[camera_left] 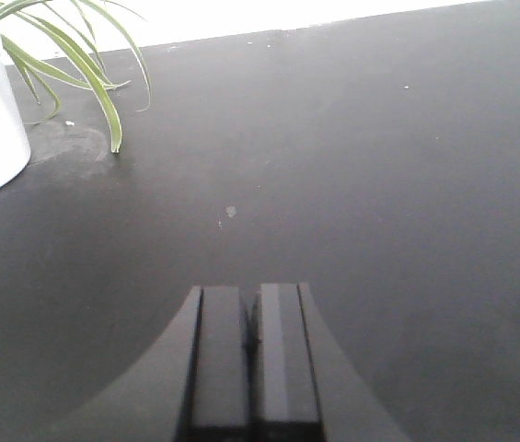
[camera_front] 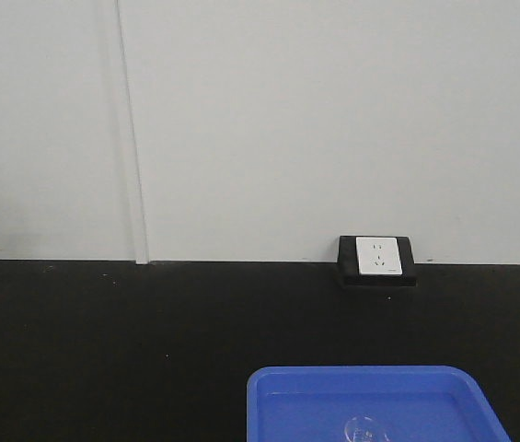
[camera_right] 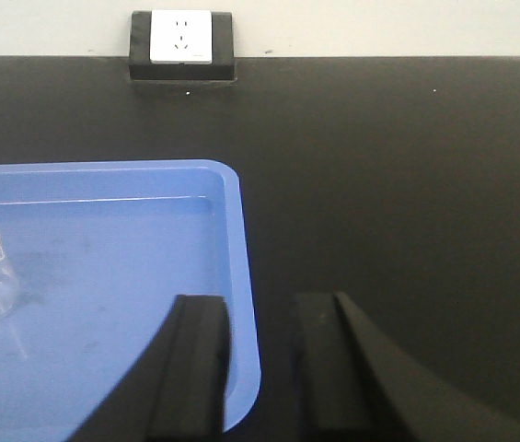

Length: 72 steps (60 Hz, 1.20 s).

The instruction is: Move beaker to silver tray on left bench

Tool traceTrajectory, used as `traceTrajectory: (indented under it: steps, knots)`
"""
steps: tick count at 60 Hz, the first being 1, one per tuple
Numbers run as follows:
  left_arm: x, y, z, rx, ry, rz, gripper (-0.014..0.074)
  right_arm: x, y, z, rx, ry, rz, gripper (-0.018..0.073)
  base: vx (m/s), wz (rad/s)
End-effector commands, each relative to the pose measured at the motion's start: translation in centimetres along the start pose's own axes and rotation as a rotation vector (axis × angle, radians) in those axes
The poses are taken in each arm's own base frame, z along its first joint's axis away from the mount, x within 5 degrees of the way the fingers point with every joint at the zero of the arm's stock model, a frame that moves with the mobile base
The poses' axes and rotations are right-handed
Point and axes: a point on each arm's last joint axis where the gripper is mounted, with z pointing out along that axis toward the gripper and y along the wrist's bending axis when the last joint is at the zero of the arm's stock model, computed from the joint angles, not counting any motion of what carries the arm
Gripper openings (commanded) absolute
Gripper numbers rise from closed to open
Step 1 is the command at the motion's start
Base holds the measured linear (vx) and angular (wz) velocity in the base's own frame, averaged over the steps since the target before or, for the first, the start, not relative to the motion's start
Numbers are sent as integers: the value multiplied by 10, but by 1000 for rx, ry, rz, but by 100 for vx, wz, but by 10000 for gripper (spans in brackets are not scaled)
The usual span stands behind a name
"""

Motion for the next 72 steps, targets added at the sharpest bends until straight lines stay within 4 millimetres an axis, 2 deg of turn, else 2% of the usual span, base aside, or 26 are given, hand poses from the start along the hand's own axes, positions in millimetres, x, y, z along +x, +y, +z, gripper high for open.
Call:
traceTrajectory:
  steps: [1,17,24,37,44,58,72]
  knots:
    - [-1,-1,2,5,-63,-3,1,-19,1,0,-7,-109,-3,368,0,0]
    - [-1,-1,2,5,-63,-3,1,-19,1,1,-5,-101,-38,381,0,0]
    - [-1,-1,2,5,-63,-3,1,-19,1,6,-5,-102,-102,429,0,0]
    - [-1,-1,2,5,-63,-3,1,-31,5,22,-38,-220,-119,528,0,0]
    - [-1,-1,2,5,-63,-3,1,-24,19,40,-132,-163,-186,544,0,0]
    - [-1,-1,2,5,-62,-3,1,-11,62,72,-378,-194,-255,544,0,0]
    - [-1,-1,2,5,-63,-3,1,17,74,104,-446,-118,-257,545,0,0]
